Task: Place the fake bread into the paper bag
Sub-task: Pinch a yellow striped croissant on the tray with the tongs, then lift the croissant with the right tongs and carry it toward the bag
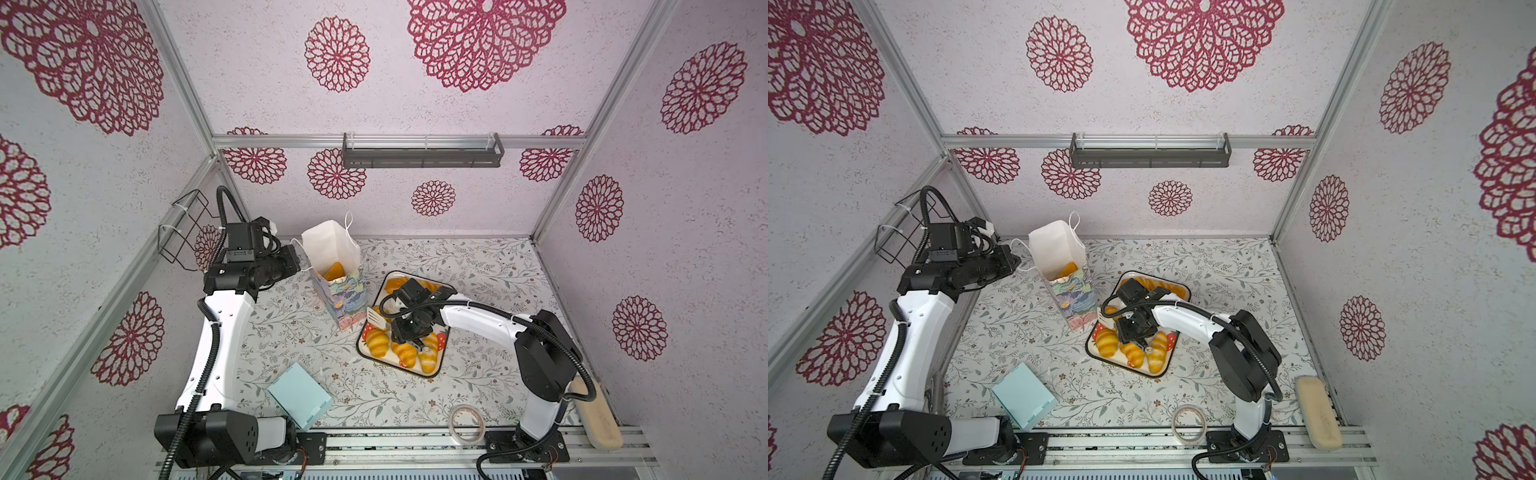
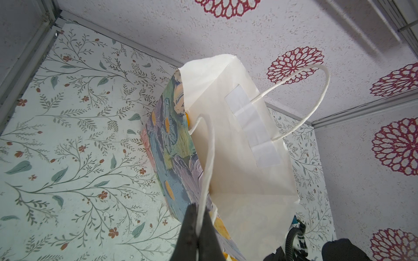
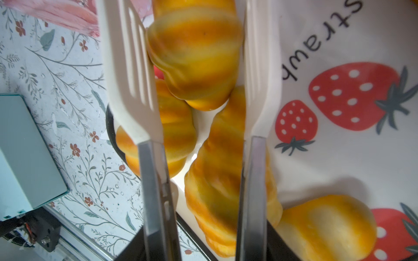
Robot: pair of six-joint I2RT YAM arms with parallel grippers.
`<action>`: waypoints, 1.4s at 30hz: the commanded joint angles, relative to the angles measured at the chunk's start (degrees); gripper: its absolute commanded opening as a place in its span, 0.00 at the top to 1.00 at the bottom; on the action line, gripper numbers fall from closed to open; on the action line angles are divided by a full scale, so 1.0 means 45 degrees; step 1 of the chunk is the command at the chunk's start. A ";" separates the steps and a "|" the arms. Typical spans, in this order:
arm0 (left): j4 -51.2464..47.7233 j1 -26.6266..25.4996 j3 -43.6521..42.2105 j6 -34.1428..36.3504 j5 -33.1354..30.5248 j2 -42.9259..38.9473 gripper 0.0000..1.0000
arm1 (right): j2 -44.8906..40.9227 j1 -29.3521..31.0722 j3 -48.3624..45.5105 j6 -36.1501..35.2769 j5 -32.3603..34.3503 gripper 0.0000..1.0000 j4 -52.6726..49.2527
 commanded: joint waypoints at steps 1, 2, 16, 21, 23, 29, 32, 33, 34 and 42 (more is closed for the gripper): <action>0.0089 0.0110 -0.0059 0.0092 -0.0020 -0.0034 1.00 | -0.0120 0.0087 0.0369 -0.0185 0.0434 0.49 -0.0327; 0.0085 0.0114 -0.0041 0.0067 -0.0008 -0.0034 1.00 | -0.0170 0.0084 0.0352 -0.0208 0.0454 0.50 -0.0328; 0.0072 0.0110 -0.0036 0.0041 0.0048 -0.0052 1.00 | -0.1541 -0.0090 -0.0160 0.0353 0.1466 0.54 0.0167; 0.0081 0.0124 -0.0039 0.0043 0.0058 -0.0053 1.00 | -0.2203 -0.0369 -0.0582 0.0658 0.1538 0.55 0.0680; 0.0076 0.0109 -0.0022 0.0039 0.0057 -0.0055 1.00 | -0.2487 -0.0529 -0.0677 0.0788 0.1569 0.56 0.0811; 0.0058 0.0109 0.0001 0.0018 0.0057 -0.0058 1.00 | -0.3303 -0.1014 -0.0771 0.0945 0.1452 0.56 0.1112; 0.0029 0.0109 0.0022 0.0023 0.0092 -0.0034 1.00 | -0.3613 -0.1195 -0.0714 0.0948 0.1412 0.56 0.1116; 0.0039 0.0109 0.0039 0.0035 0.0090 -0.0034 1.00 | -0.3700 -0.1238 -0.0695 0.0948 0.1431 0.56 0.1132; 0.0016 0.0109 0.0058 0.0017 0.0079 -0.0034 1.00 | -0.3834 -0.1294 -0.0707 0.0966 0.1451 0.56 0.1171; -0.0043 0.0109 0.0195 0.0027 0.0094 0.0044 1.00 | -0.4870 -0.1476 -0.0910 0.0950 0.1560 0.57 0.1997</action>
